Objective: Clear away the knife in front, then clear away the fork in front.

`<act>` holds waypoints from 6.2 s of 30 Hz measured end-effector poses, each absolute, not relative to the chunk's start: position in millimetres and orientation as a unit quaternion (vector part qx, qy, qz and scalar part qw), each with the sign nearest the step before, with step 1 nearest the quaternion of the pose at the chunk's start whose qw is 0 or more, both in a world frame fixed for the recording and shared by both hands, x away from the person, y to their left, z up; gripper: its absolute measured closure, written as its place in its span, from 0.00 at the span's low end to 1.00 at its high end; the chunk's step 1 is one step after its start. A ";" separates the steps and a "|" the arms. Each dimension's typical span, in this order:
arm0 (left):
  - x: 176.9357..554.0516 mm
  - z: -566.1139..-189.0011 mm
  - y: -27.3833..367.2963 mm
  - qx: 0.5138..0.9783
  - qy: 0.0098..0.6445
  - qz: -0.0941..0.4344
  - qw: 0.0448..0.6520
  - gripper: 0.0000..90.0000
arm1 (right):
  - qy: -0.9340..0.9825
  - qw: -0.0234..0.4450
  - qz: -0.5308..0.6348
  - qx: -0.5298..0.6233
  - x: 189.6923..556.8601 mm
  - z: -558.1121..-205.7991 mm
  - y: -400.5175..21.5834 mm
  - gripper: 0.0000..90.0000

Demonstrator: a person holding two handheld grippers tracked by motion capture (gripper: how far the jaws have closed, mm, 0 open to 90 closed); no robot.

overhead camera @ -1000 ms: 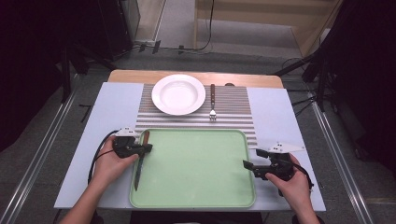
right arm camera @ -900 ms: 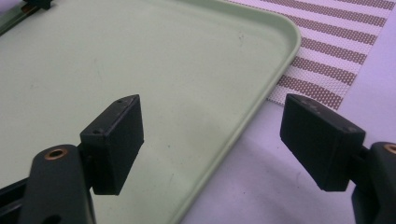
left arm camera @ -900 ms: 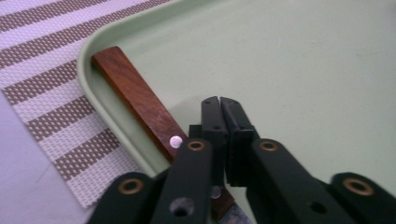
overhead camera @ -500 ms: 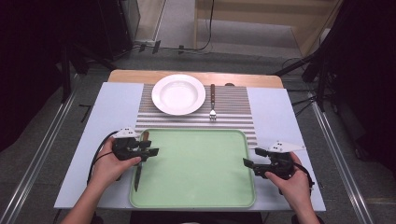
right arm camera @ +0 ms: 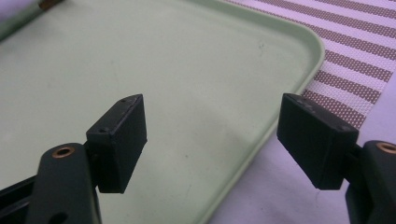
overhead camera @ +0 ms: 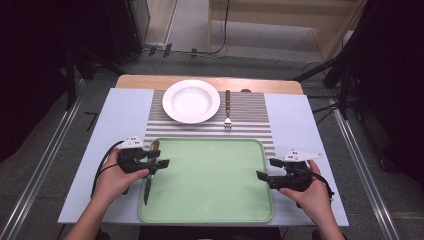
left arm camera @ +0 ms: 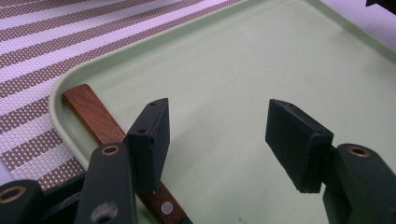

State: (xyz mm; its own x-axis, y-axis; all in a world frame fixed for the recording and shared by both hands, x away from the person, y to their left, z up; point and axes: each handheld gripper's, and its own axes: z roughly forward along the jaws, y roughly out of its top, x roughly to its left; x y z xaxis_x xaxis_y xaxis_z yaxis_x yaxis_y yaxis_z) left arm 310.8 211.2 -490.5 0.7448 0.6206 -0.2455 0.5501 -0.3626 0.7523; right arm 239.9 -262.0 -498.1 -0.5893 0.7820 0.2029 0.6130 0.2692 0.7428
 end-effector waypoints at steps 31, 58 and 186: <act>312.0 -491.2 213.5 0.822 0.359 0.029 0.441 0.45 | 0.798 0.087 0.413 0.429 289.8 -476.3 -245.0 0.35; 312.3 -491.3 216.9 0.820 0.363 0.032 0.442 0.45 | 0.778 0.090 0.420 0.457 334.4 -465.0 -235.2 0.39; 319.3 -499.7 222.3 0.817 0.375 0.019 0.438 0.45 | 0.718 0.243 0.324 0.566 493.3 -521.4 -129.2 0.78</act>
State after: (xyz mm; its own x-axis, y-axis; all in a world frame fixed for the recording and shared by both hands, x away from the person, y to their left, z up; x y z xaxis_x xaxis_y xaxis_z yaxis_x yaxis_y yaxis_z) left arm 319.3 222.3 -499.7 0.7180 0.6294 -0.2971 0.5961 -0.3358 0.7293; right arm 493.3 -129.2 -521.4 -0.2408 0.9704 0.0172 0.6554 0.1495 0.7404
